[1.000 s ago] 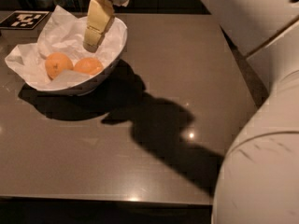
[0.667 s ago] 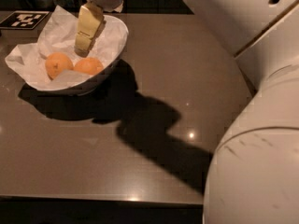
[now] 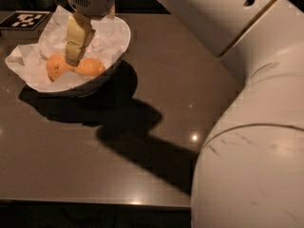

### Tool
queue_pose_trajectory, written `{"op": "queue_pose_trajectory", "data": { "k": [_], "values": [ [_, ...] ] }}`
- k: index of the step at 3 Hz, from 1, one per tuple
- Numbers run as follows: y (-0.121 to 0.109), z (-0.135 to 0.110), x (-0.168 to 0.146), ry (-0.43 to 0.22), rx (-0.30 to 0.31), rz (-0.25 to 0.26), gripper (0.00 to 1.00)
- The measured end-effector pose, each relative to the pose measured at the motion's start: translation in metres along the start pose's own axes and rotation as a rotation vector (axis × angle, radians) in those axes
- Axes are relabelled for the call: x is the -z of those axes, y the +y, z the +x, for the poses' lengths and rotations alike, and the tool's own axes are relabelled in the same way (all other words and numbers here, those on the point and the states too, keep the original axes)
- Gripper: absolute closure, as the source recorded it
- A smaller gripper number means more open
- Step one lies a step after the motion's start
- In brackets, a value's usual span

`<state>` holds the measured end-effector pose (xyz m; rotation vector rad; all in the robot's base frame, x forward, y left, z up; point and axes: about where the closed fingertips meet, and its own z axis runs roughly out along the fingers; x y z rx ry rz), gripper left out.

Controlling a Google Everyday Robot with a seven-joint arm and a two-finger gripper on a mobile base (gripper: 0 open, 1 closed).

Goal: Pick orange from white bowl

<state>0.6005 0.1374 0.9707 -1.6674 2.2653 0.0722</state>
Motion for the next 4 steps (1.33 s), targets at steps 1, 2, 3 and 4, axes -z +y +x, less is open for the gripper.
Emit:
{"op": "queue_pose_trajectory", "data": {
  "k": [1,2,3,4],
  "values": [
    [-0.001,-0.011,-0.011,0.012,0.01,-0.024,0.0],
    [-0.006,-0.019,-0.023,0.005,0.009,-0.069,0.16],
    [-0.007,-0.025,-0.038,0.0,0.015,-0.122,0.25],
    [-0.006,-0.027,-0.052,-0.009,0.01,-0.168,0.25]
  ]
}}
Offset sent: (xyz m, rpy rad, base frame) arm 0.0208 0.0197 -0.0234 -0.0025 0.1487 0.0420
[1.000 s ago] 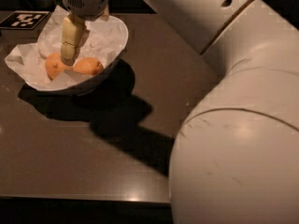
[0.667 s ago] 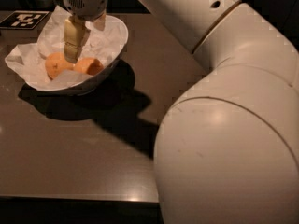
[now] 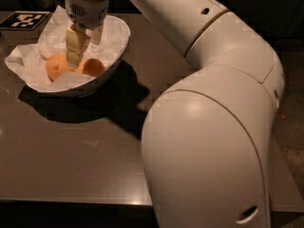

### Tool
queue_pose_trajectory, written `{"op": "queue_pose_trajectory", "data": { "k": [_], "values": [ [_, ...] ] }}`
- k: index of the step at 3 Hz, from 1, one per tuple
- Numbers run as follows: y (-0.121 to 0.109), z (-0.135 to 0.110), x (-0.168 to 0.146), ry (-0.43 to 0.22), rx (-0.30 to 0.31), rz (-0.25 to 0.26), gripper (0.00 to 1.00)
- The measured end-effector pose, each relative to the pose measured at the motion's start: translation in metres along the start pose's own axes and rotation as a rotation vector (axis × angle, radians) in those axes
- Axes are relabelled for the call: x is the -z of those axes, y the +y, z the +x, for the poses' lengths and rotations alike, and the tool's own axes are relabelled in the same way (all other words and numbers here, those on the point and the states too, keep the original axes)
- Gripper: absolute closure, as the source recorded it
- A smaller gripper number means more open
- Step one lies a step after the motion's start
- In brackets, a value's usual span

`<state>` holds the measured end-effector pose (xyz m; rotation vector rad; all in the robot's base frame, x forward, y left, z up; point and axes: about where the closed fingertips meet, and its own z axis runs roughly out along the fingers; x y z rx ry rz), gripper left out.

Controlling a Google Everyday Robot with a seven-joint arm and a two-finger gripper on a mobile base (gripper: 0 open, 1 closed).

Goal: Pick orange from white bowl

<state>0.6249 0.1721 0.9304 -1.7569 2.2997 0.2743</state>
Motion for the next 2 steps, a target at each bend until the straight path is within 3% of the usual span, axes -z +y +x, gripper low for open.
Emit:
{"op": "queue_pose_trajectory", "data": {
  "k": [1,2],
  "values": [
    [-0.0002,0.0009,-0.0119,-0.006,-0.004,-0.047,0.22],
    [-0.0024,0.0014,-0.0168,-0.002,-0.01,-0.056,0.17]
  ]
}}
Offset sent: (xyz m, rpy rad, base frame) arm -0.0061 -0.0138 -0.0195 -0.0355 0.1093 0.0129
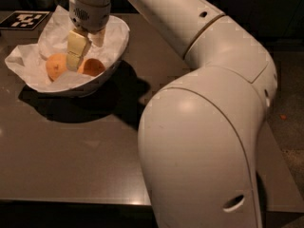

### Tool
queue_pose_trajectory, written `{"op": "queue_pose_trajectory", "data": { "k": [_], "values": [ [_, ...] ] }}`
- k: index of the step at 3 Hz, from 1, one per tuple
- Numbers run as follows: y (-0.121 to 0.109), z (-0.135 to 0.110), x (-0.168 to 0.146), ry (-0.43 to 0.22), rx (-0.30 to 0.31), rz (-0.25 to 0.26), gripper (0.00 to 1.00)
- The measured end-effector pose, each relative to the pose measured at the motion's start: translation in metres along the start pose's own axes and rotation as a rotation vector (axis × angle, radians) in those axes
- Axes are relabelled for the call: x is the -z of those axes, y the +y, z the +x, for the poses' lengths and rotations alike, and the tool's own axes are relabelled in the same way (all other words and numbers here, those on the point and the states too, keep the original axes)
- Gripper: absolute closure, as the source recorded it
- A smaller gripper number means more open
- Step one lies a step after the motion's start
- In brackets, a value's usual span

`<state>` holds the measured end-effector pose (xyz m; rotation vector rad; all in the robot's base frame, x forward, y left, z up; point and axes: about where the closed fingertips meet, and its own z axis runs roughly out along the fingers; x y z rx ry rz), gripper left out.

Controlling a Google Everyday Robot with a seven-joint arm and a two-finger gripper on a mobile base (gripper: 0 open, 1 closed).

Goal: Pick orange from white bowl

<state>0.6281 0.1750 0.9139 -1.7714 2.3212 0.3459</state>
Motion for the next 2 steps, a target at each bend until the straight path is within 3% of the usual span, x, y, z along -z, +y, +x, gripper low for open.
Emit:
{"op": "queue_pose_trajectory", "data": {
  "k": [1,2],
  "values": [
    [-0.007,0.0029,-0.004,0.006,-0.027,0.006,0.18],
    [-0.0099,0.0062,-0.0093,0.016,-0.044,0.005,0.36]
  ]
}}
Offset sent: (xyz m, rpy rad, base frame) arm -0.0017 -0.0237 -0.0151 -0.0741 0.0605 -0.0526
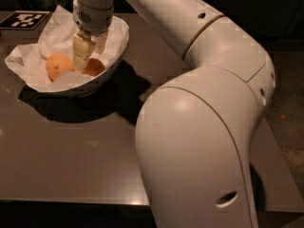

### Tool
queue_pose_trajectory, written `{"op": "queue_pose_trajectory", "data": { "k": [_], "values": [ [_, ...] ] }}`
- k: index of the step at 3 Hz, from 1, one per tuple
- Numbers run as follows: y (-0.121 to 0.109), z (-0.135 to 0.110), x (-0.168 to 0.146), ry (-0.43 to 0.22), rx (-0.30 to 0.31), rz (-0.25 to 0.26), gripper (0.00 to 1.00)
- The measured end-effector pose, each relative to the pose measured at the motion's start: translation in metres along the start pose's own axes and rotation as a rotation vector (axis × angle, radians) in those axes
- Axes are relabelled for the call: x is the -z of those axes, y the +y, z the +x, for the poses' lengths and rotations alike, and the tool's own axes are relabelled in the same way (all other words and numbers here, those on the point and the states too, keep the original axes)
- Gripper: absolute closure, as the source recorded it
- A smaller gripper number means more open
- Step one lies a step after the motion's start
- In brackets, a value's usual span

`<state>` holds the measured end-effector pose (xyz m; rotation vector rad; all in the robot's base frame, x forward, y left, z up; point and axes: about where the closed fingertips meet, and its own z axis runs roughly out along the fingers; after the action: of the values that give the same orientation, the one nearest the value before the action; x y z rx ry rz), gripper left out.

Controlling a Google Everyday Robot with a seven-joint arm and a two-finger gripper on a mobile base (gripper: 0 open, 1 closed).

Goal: Pick orange from white bowl

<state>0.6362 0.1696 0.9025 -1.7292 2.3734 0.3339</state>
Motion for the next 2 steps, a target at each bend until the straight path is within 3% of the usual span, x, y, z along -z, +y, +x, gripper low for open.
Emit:
{"op": "queue_pose_trajectory", "data": {
  "k": [2],
  "values": [
    [0.001,0.0046,-0.0081,0.016,-0.01,-0.013,0.22]
  ]
}}
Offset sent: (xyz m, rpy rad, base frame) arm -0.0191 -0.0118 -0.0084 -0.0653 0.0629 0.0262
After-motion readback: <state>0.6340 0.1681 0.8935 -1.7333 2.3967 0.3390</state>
